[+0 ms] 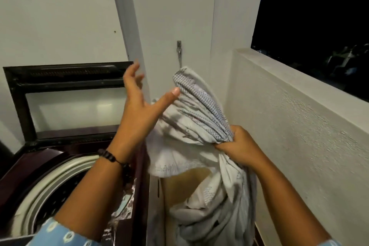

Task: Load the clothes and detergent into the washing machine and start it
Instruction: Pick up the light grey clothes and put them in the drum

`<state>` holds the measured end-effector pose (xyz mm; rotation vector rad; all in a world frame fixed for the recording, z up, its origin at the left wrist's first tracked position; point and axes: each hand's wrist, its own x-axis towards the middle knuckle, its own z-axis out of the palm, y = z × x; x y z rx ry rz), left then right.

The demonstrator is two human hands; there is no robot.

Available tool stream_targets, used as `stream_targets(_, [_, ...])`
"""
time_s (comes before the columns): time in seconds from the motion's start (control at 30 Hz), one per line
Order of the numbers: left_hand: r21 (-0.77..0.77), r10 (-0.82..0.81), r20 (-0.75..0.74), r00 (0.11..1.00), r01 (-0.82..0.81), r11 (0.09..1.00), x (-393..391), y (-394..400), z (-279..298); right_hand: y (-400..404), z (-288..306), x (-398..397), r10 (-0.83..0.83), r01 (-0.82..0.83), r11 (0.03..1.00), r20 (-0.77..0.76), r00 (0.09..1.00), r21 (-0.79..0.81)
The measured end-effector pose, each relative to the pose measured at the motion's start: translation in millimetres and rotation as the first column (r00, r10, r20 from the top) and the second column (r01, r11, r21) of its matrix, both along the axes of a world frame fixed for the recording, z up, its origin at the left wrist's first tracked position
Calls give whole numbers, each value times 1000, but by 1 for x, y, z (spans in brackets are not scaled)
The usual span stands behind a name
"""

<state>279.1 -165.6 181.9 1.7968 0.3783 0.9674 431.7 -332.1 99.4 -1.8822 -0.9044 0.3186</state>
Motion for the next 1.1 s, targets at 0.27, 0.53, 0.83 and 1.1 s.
stream_targets(0.27, [688,119,-674,729,560,462,11,-31,-19,21,39,-29,202,-133,930,174,964,-342])
stream_targets(0.53, [546,14,-732,681,574,611,21,-2,-33,28,34,-38,235,-194,937,113,965,-291])
stream_targets(0.83, [205,-388,-491,780,536,819,4,35,-18,31,2,-38,344,-357,931,-135,929,-79])
stream_targets(1.1, [-95,-285,171,943,303,948,-14,91,1,53,-57,-69,76,3,976,-355,932,217])
